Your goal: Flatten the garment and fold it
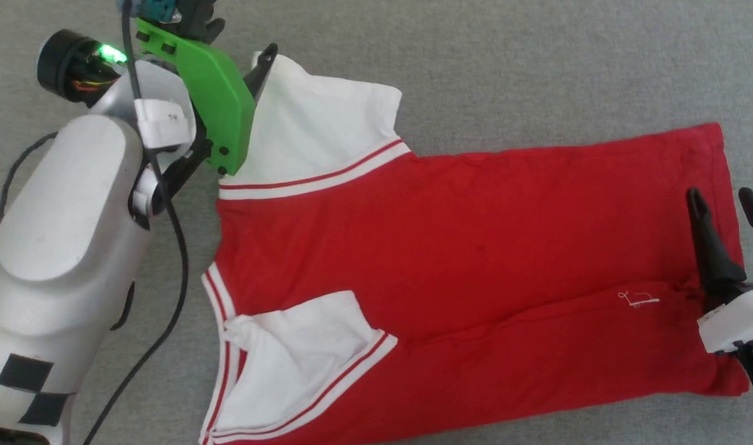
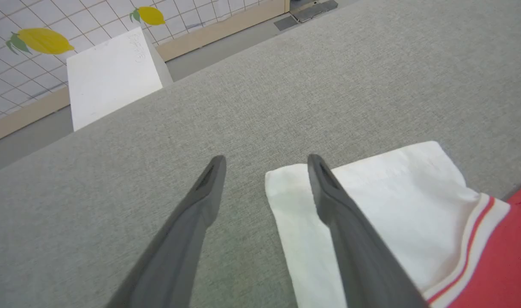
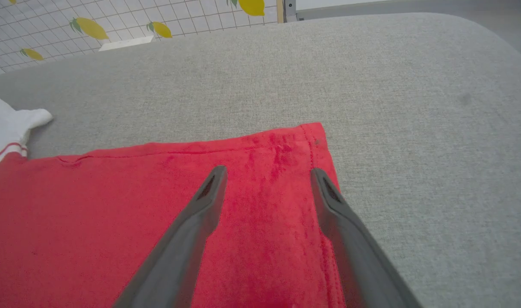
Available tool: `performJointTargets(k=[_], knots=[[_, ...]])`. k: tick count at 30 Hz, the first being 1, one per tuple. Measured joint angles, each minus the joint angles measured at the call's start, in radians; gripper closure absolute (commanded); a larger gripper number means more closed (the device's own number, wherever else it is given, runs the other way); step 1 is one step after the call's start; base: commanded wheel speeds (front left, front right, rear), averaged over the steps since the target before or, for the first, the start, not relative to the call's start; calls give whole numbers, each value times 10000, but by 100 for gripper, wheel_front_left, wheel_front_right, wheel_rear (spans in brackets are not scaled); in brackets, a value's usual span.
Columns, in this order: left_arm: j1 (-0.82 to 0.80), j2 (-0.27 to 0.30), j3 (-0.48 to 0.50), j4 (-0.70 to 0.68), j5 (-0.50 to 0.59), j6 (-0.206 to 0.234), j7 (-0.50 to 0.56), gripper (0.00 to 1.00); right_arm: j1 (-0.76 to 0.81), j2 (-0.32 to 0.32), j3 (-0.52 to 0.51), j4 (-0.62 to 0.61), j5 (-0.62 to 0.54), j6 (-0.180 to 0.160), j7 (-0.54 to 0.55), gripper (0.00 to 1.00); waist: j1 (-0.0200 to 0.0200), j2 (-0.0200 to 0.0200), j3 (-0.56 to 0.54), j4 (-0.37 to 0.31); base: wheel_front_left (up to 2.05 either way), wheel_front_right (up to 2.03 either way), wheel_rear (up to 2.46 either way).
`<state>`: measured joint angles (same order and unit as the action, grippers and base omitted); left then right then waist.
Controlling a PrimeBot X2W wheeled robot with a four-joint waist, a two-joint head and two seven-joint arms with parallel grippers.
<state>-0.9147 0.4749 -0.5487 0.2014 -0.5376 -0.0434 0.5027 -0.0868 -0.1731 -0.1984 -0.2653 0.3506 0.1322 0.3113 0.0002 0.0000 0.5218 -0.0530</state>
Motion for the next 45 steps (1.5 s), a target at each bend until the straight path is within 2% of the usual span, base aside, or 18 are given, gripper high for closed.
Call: performJointTargets(k=[3, 4, 5, 6, 12, 16, 20, 25, 29, 33, 39, 40, 41, 45], knots=[[-10, -48, -171, 424, -54, -86, 372, 0, -19, -19, -27, 125, 86, 0, -54, 0, 0, 0, 295, -185, 0, 0, 0], [-10, -61, -186, 704, -257, -88, 688, 31, -29, -56, -82, 207, 128, 0, -127, 0, 0, 0, 535, -354, 0, 0, 0], [-32, -58, -178, 700, -314, -88, 696, 86, -34, -75, -98, 222, 132, 0, -127, 0, 0, 0, 582, -390, 0, 0, 0], [-92, -44, -171, 704, -341, -92, 700, 100, -58, -94, -115, 230, 132, 0, -127, 0, -1, 0, 638, -432, 0, 0, 0], [-198, -94, -198, 840, -414, -165, 525, 100, -436, -437, -71, 209, 217, 0, -115, 0, -1, 0, 627, -489, 0, 0, 0], [-94, -119, -265, 1112, -420, -173, 295, 100, -1157, -1122, 48, 77, 336, 0, 242, 0, -1, 0, 351, -420, 0, 0, 0], [98, -163, -324, 1193, -453, -174, 136, 100, -2223, -1693, 113, 125, 677, 0, 1348, 0, -1, 0, 31, -324, 0, 0, 0], [131, -293, -407, 1120, -506, -180, 48, 100, -3263, -2052, 109, 1005, 934, 0, 3202, 0, -1, 0, -141, -81, 0, 0, 0], [128, -357, -460, 1037, -504, -174, -13, 100, -3709, -2188, 84, 1825, 876, 0, 4314, 0, -2, 0, -50, 123, 0, 0, 0], [126, -443, -516, 1018, -502, -165, -40, 100, -3883, -2107, 21, 2610, 769, 0, 4717, 0, -2, 0, 125, 270, 0, 0, 0], [123, -573, -575, 1066, -504, -157, -71, 100, -3936, -1885, 113, 3398, 575, 0, 4757, 0, -2, 0, 258, 413, 0, 0, 0], [120, -589, -583, 1076, -504, -155, -71, 100, -3979, -1894, 140, 3505, 546, 0, 4707, 37, -2, 0, 266, 426, 0, 0, 0], [116, -598, -591, 1080, -504, -155, -86, 100, -4067, -1900, 159, 3603, 533, 0, 4654, 100, -2, 0, 275, 436, 0, 0, 0], [85, -612, -606, 1085, -500, -140, -240, 100, -4340, -1969, 311, 3891, 522, 0, 4391, 100, -2, 0, 331, 458, 0, 0, 0]])
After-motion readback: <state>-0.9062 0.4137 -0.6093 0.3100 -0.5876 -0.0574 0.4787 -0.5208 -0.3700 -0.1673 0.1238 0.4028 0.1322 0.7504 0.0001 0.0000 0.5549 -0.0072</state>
